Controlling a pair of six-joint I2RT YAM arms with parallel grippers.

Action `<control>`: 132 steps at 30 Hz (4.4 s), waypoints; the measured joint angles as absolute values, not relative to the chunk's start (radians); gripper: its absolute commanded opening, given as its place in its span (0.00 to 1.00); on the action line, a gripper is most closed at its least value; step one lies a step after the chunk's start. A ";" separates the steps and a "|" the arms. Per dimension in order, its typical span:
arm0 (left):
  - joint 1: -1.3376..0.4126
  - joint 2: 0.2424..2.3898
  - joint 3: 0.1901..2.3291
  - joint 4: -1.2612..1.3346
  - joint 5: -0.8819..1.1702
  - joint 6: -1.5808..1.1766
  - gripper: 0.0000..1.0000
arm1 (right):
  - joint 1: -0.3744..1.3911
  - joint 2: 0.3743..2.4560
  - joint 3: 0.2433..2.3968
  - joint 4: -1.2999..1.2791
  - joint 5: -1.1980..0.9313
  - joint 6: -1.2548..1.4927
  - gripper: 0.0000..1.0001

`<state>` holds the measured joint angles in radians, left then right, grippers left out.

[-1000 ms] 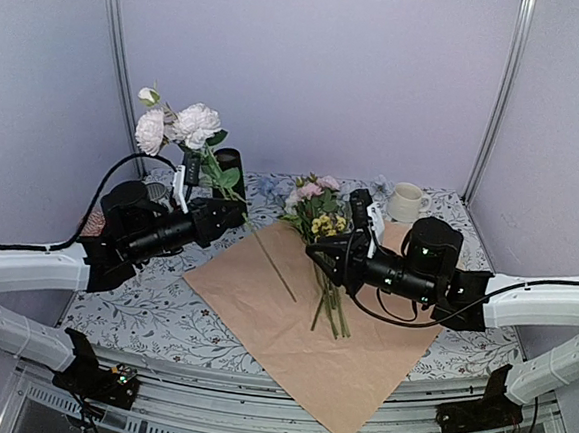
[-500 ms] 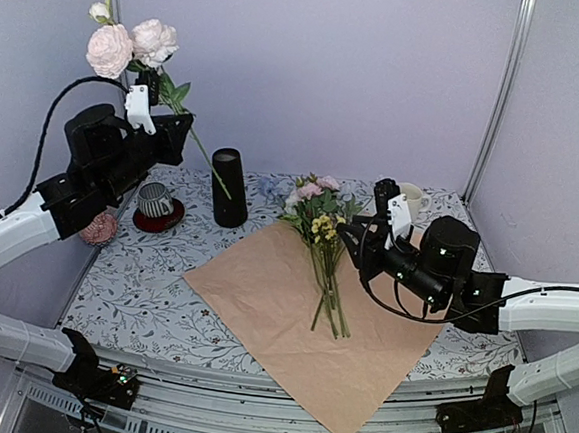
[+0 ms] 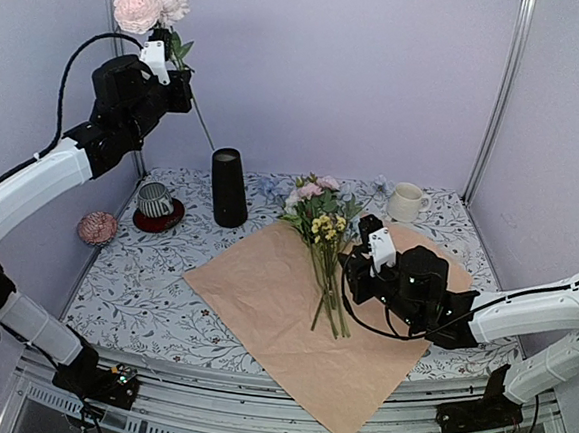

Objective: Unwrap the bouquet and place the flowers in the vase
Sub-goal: Place the fake flower in the vase, then pick up the fake flower from the flattened wrapping paper.

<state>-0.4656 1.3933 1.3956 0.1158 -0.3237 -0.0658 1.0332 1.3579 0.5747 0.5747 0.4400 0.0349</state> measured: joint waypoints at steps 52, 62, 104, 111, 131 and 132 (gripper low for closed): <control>-0.255 1.692 1.368 -0.132 0.156 -0.389 0.74 | 1.033 1.431 0.603 0.591 0.461 0.025 0.35; -0.257 1.450 1.102 -0.054 0.221 -0.398 0.72 | 1.033 1.451 0.636 0.552 0.459 0.039 0.31; -0.569 1.162 0.445 0.670 0.089 -0.376 0.98 | 0.944 1.945 1.317 -0.398 0.247 0.546 0.23; -0.569 1.150 0.431 0.696 0.064 -0.377 0.98 | 0.926 2.001 1.367 -0.427 0.239 0.542 0.22; -0.570 1.151 0.425 0.722 0.071 -0.372 0.97 | 0.926 2.070 1.446 -0.486 0.282 0.529 0.22; -0.570 1.152 0.425 0.722 0.069 -0.373 0.98 | 0.926 2.072 1.449 -0.489 0.286 0.526 0.21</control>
